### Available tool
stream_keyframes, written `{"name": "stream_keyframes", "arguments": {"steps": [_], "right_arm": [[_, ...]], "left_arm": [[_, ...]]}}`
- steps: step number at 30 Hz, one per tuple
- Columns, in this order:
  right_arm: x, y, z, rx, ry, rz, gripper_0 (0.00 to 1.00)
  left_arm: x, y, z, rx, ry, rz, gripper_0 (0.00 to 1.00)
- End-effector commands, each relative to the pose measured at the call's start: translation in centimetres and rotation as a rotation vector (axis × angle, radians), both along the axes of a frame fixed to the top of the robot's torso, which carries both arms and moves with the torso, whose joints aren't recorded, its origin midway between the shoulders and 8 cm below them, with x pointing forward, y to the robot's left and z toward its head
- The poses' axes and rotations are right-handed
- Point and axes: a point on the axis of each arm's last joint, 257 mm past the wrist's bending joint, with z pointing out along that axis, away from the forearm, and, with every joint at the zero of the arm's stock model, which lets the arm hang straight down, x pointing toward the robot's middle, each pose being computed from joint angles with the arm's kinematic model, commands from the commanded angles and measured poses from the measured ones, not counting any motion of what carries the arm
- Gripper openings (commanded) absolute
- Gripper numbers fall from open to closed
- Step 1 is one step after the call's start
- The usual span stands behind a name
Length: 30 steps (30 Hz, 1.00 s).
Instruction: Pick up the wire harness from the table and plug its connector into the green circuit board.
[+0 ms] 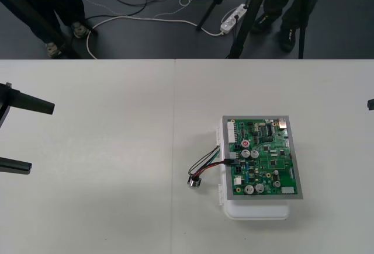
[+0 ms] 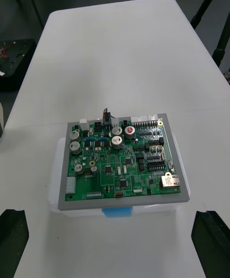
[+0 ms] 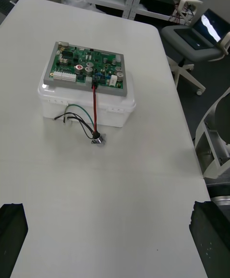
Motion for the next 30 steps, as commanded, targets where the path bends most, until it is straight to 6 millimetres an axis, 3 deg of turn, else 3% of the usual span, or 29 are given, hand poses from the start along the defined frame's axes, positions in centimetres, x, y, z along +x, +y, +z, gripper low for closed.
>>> {"name": "stream_keyframes", "arguments": {"steps": [1, 9, 19, 30], "right_arm": [[-0.6, -0.5, 1.3, -0.031, -0.035, 0.019, 1.0], [-2.2, -0.1, 0.2, -0.031, -0.012, 0.043, 1.0], [-2.1, 0.0, 3.0, 0.018, -0.053, 0.031, 1.0], [-2.0, 0.0, 3.5, 0.043, -0.054, 0.02, 1.0]], "left_arm": [[-1.0, 1.1, -0.1, 0.074, -0.016, -0.031, 1.0], [-1.0, 1.1, -0.1, 0.074, -0.016, -0.031, 1.0], [-1.0, 1.1, -0.1, 0.074, -0.016, -0.031, 1.0], [-1.0, 1.1, -0.1, 0.074, -0.016, -0.031, 1.0]]}}
